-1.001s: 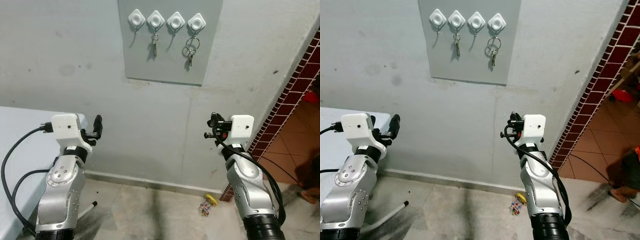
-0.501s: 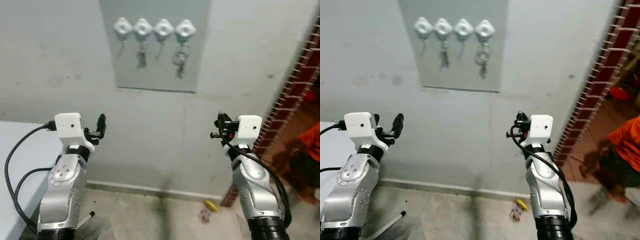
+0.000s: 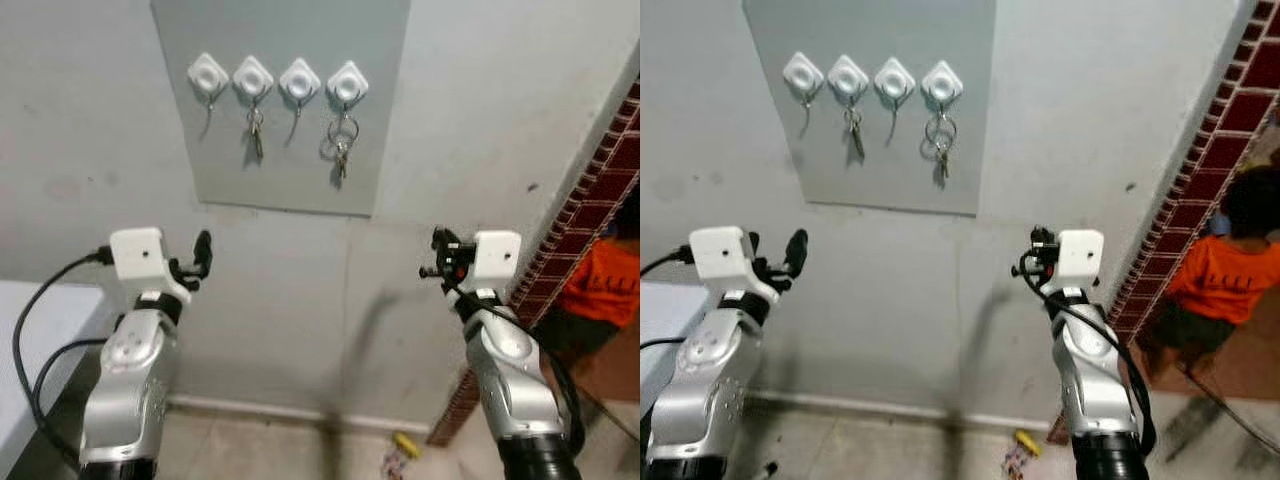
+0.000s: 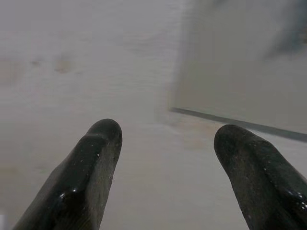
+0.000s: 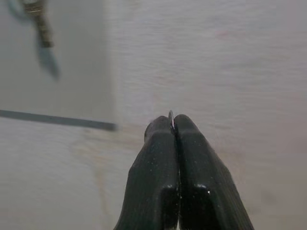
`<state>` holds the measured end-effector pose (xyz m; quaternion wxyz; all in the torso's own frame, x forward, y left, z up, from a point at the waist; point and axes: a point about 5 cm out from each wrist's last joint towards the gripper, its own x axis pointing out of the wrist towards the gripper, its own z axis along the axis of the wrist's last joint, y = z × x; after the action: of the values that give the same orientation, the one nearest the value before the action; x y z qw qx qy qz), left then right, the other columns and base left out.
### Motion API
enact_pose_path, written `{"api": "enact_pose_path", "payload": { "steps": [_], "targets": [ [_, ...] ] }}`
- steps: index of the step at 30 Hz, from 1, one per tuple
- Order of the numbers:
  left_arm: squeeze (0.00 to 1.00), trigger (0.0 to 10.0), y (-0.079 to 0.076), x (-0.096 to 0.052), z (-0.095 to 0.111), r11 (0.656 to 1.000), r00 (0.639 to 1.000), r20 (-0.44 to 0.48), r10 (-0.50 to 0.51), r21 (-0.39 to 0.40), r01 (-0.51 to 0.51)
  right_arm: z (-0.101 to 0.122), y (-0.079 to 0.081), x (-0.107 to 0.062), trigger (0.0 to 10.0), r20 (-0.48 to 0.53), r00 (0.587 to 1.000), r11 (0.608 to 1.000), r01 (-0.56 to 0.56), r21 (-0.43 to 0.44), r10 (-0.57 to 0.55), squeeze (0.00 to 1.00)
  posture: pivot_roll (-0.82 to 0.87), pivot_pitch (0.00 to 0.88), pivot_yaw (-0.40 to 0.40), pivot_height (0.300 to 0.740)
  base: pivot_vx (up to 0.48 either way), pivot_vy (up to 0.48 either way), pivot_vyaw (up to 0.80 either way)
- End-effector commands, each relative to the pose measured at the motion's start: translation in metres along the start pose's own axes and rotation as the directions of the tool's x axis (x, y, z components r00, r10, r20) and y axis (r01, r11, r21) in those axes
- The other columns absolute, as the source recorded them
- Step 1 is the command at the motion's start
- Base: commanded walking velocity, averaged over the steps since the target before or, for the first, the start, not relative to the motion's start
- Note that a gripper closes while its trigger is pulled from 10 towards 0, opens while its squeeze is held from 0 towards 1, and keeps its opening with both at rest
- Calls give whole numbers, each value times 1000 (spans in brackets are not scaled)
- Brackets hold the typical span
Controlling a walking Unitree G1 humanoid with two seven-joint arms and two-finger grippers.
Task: Hang keys on a hook
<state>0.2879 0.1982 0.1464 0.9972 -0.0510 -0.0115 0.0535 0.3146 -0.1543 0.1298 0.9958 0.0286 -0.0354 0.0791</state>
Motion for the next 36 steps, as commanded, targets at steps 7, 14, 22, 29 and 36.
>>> {"api": "enact_pose_path", "payload": {
  "steps": [7, 14, 22, 29, 36],
  "targets": [
    [0, 10000, -8, 4, 4, 997, 999, -15, -33, -66, 32, 9, 3, 2, 10000, 2, 988, 988, -152, -38, 152, 0, -75, 0, -14, 740, 0, 0, 0],
    [0, 10000, -21, 6, 13, 989, 989, 2, -146, 23, 146, 23, 11, 6, 10000, 30, 949, 949, -313, -35, 314, 0, -73, 0, -25, 740, 0, 0, 0],
    [0, 10000, -29, 4, 21, 974, 975, 14, -220, 62, 218, 43, 34, 17, 10000, 64, 859, 861, -508, -21, 508, 0, -65, 0, -37, 740, 0, 0, 0],
    [0, 10000, -31, 3, 32, 967, 969, 48, -243, 86, 238, 58, 52, 26, 10000, 100, 780, 784, -620, -8, 618, 0, -53, 0, -41, 740, 0, 0, 0],
    [0, 10000, -31, 3, 35, 967, 968, 50, -246, 78, 242, 67, 57, 32, 10000, 123, 750, 753, -657, 24, 650, 0, -46, 0, -43, 740, 0, 0, 0]
  ]
}}
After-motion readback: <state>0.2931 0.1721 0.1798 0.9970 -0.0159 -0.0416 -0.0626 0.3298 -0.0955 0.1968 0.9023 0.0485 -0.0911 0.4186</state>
